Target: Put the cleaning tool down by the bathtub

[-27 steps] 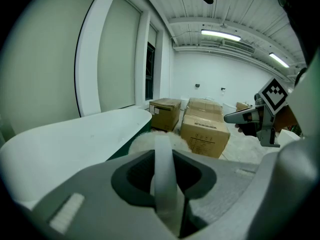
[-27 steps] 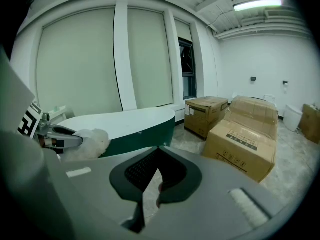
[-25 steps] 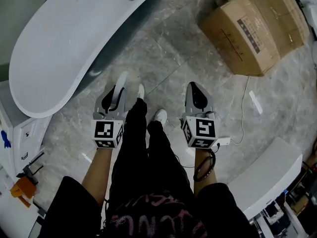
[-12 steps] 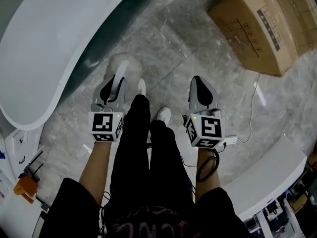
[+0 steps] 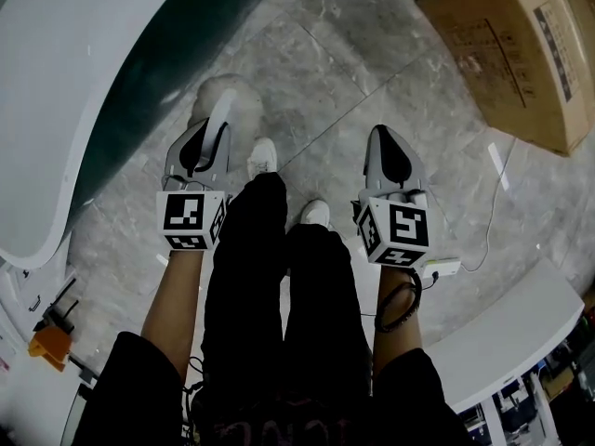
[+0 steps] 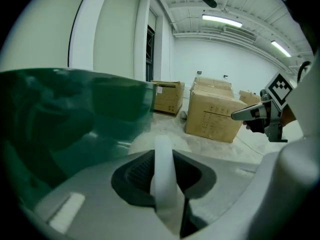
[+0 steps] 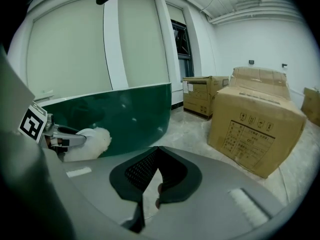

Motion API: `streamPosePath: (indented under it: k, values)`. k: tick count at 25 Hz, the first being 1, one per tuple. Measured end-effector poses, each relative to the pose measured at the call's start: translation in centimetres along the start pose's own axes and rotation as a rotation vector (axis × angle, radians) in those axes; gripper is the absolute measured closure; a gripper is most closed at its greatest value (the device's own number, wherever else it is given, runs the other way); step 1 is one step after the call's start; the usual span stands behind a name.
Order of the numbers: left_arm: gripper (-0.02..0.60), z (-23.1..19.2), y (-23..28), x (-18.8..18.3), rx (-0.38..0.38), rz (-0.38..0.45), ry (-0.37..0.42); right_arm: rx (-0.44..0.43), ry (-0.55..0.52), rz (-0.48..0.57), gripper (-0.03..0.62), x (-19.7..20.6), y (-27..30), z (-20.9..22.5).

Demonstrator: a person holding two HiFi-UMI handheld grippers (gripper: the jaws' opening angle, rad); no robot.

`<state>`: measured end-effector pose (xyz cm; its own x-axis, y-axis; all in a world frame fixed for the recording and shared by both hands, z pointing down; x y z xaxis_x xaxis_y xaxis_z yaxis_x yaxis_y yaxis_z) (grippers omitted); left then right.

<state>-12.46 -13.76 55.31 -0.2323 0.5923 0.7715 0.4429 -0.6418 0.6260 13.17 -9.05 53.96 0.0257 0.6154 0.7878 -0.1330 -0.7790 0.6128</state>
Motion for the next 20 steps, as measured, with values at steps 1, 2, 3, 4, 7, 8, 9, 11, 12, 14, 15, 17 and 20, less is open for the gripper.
streamPosePath:
  k: [1,2,3,4,7,8,9,11,12,14,15,17,20]
  values:
    - [0.489,-0.3,0.7,0.7,-0.004,0.001,0.002,-0.003,-0.002,-0.001,0.582,0.9,0.8,0.1]
    - [0.489,-0.6,1.4,1.5,-0.008,0.002,0.003,-0.007,-0.007,-0.002,0.582,1.8,1.6,0.2]
    - [0.489,-0.8,2.2,2.2,-0.011,0.003,0.004,-0.011,-0.014,-0.005,0.582,2.6,2.4,0.3]
    - [0.489,-1.1,3.1,2.9,-0.015,0.005,0.006,-0.014,-0.020,-0.007,0.582,3.5,3.2,0.4]
    - [0.490,-1.8,5.5,5.1,-0.027,0.009,0.009,-0.024,-0.025,-0.012,0.582,5.9,5.7,1.0]
    - [0.489,-2.0,6.3,5.8,-0.027,0.010,0.006,-0.025,-0.024,-0.017,0.582,6.9,6.6,1.3]
    - [0.489,-2.2,7.2,6.6,-0.025,0.010,0.005,-0.023,-0.023,-0.022,0.582,7.8,7.4,1.5]
    - [0.489,-2.8,8.9,8.0,-0.017,0.009,0.012,-0.019,-0.020,-0.034,0.582,9.6,9.2,1.9]
    - [0.489,-3.0,9.8,8.8,-0.013,0.007,0.018,-0.017,-0.019,-0.042,0.582,10.6,10.1,2.0]
    - [0.489,-3.6,11.4,10.1,-0.010,0.006,0.031,-0.017,-0.014,-0.055,0.583,12.5,11.8,2.0]
    - [0.489,-3.9,12.2,10.8,-0.012,0.008,0.034,-0.021,-0.010,-0.059,0.583,13.4,12.6,2.0]
    - [0.489,-4.5,13.7,11.9,-0.014,0.013,0.036,-0.028,-0.005,-0.062,0.582,15.1,14.1,1.8]
    - [0.489,-5.1,15.7,13.5,-0.009,0.021,0.048,-0.037,-0.008,-0.070,0.582,17.4,16.1,1.6]
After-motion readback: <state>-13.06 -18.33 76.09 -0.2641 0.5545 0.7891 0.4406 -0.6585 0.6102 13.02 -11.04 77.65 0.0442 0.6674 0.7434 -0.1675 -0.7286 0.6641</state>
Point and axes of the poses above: the fingertips, and each gripper's own axes: y forward along the fingers, z to its right, x out of its underside, the point moved 2 cm from there along -y, backward along the fingers, and after that the axes turned 6 degrees about -y, right-handed, at the moved point
